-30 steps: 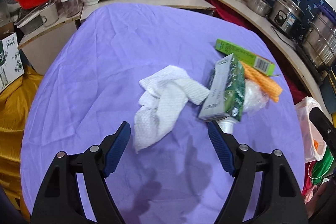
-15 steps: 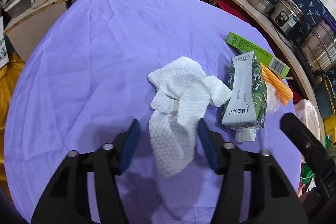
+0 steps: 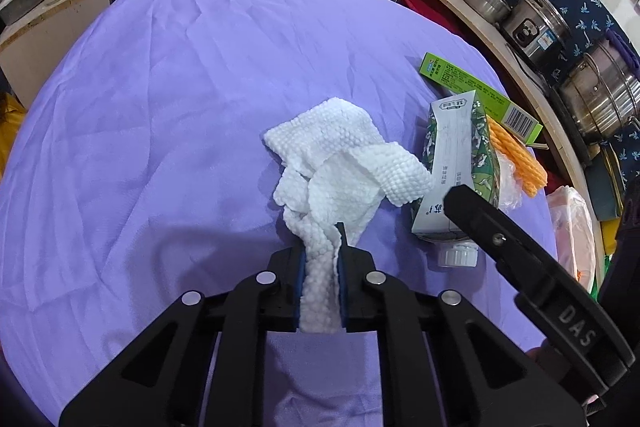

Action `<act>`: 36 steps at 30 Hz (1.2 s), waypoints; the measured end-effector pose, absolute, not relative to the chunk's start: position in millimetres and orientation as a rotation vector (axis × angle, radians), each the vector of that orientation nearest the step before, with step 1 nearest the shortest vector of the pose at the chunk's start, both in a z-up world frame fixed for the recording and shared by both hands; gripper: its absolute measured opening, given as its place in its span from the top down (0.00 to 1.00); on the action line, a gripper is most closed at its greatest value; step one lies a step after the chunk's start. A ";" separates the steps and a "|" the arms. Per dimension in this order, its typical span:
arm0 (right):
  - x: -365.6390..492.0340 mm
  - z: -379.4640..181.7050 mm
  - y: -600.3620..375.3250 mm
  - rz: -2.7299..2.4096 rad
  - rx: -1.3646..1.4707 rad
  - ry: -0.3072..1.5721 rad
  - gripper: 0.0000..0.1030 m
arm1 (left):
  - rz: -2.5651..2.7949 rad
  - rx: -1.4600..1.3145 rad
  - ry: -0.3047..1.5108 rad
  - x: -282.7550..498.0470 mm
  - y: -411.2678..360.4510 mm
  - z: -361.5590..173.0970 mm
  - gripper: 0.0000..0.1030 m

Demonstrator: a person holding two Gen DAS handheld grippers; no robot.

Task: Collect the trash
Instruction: 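Grasp the white tissue with the left gripper while the right gripper grasps the green carton, then lift the tissue and green carton and carry both over the bin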

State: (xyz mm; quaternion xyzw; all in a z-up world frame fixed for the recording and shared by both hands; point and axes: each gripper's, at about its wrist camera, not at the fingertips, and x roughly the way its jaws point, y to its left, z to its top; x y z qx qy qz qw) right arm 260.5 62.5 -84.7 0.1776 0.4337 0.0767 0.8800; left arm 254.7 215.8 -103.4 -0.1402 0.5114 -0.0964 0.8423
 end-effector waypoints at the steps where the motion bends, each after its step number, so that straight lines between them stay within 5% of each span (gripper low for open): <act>1: 262.4 -87.0 62.6 0.159 0.372 0.909 0.40 | -0.204 -0.297 1.081 255.2 216.0 -103.1 0.89; 4: 265.3 -92.4 60.9 0.164 0.387 0.930 0.55 | -0.204 -0.299 1.080 254.1 216.5 -102.1 0.90; 36: 170.2 -0.9 -37.3 0.100 0.448 0.657 0.57 | -0.379 -0.186 0.882 193.0 121.7 2.2 0.96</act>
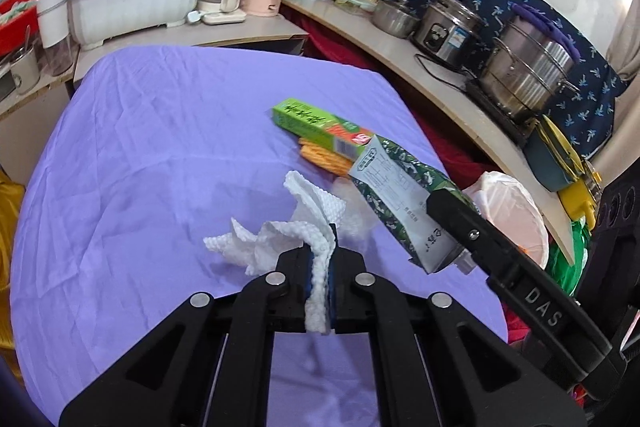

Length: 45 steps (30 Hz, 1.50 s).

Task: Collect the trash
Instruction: 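Lift the tissue and green carton and carry both over the bin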

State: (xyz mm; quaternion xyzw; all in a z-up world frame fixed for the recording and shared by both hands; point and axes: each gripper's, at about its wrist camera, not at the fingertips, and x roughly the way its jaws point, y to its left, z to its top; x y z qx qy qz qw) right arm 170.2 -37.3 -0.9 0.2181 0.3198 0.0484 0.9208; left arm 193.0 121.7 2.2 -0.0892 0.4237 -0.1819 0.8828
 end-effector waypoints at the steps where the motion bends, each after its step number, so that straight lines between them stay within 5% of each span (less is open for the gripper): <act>1: 167.1 1.8 -44.0 0.090 0.453 0.650 0.57 | -0.385 -0.182 0.879 190.8 118.2 4.0 0.96; 26: 42.0 16.0 -251.1 -0.263 0.614 0.459 0.57 | -0.711 0.042 0.800 135.9 -106.0 50.6 0.96; 45: 0.2 -9.3 -344.3 -0.441 0.722 0.407 0.57 | -0.876 0.101 0.866 141.4 -240.4 37.0 0.95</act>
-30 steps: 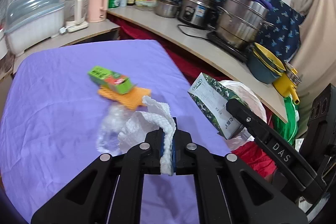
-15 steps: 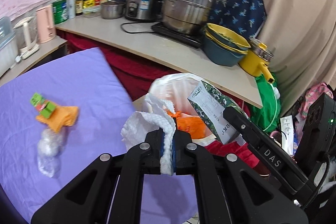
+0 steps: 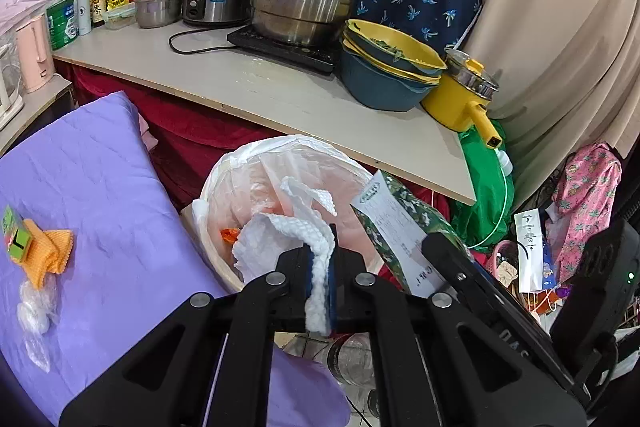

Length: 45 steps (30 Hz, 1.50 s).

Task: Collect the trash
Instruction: 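Lift the tissue and green carton and carry both over the bin, then open both grippers to drop the tissue and carton into the bin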

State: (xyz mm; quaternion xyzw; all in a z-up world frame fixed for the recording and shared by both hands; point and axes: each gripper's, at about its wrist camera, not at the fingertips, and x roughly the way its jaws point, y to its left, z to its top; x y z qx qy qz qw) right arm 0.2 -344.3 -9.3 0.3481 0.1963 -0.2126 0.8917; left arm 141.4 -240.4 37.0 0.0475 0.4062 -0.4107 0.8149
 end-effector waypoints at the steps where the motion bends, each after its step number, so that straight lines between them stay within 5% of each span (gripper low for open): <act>1: 0.0 -10.5 -345.9 -0.444 0.725 0.408 0.57 | -0.878 0.104 0.872 143.8 -243.8 35.1 0.95; 8: 6.8 -20.2 -353.2 -0.452 0.739 0.425 0.57 | -0.857 0.104 0.905 159.8 -255.0 23.5 0.94; 10: 10.5 -22.9 -353.4 -0.450 0.741 0.433 0.57 | -0.849 0.101 0.911 164.0 -255.3 21.2 0.81; 12: 14.9 -24.9 -353.5 -0.446 0.743 0.439 0.57 | -0.832 0.083 0.900 167.3 -252.4 22.2 0.50; 14: 19.1 -26.4 -352.7 -0.442 0.741 0.445 0.57 | -0.817 0.075 0.871 168.8 -249.5 25.0 0.44; 45: 66.0 -25.4 -329.2 -0.387 0.703 0.490 0.48 | -0.646 0.012 0.863 195.6 -171.6 16.5 0.35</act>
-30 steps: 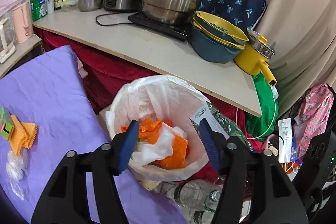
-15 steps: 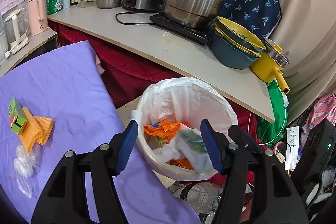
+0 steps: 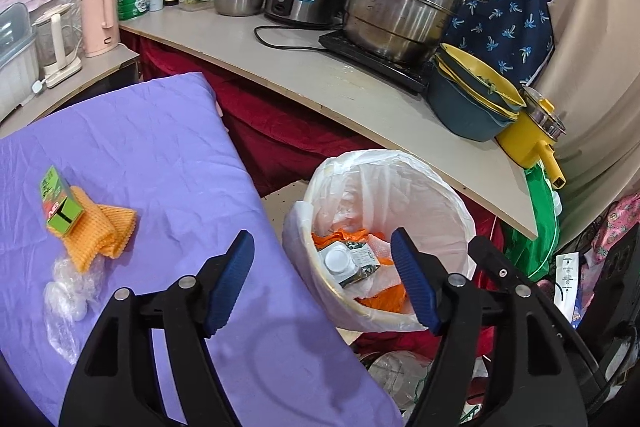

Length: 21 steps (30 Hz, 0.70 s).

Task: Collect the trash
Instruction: 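Open both grippers to drop the tissue and carton into the bin, then move both grippers back over the clear bag and green box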

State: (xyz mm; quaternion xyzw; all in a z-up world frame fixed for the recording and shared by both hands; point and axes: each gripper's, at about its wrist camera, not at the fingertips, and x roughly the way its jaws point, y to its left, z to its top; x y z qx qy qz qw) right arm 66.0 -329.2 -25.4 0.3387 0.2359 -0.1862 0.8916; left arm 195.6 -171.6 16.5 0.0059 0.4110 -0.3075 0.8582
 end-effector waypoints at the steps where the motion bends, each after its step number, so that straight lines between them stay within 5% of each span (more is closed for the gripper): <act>1: 65.7 -23.8 -325.6 -0.382 0.698 0.490 0.48 | -0.639 0.012 0.861 195.2 -167.8 17.0 0.35; 21: 98.8 -2.1 -246.9 -0.249 0.610 0.532 0.45 | -0.476 -0.031 0.839 199.9 -72.9 13.3 0.25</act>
